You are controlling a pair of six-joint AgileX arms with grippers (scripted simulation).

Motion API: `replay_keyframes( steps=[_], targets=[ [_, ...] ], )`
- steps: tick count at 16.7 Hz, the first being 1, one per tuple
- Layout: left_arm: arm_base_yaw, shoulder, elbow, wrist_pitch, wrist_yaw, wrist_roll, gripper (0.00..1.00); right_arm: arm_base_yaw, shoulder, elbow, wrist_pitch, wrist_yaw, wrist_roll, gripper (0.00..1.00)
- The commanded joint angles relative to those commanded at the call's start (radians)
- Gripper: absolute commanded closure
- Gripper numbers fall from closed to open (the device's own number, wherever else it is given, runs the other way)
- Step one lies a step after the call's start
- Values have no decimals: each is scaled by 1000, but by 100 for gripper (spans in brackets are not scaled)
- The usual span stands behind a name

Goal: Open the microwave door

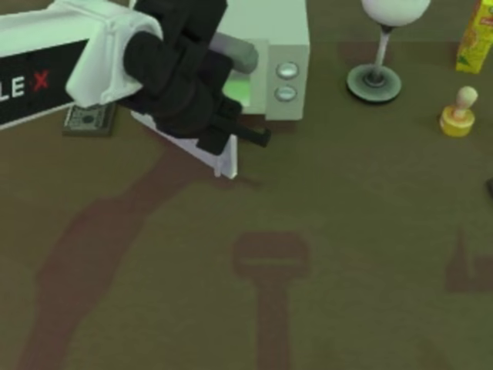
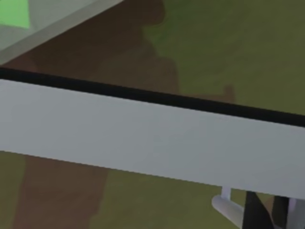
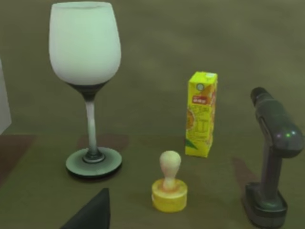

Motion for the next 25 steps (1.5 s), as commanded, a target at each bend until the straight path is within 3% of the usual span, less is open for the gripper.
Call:
replay_keyframes(
  steps=[15, 25],
  targets=[
    [0, 0, 0, 0, 0, 0, 100, 0, 0, 0, 0, 0, 0, 0],
    [51, -68, -84, 9, 87, 149, 100, 0, 0, 0, 0, 0, 0, 0]
  ],
)
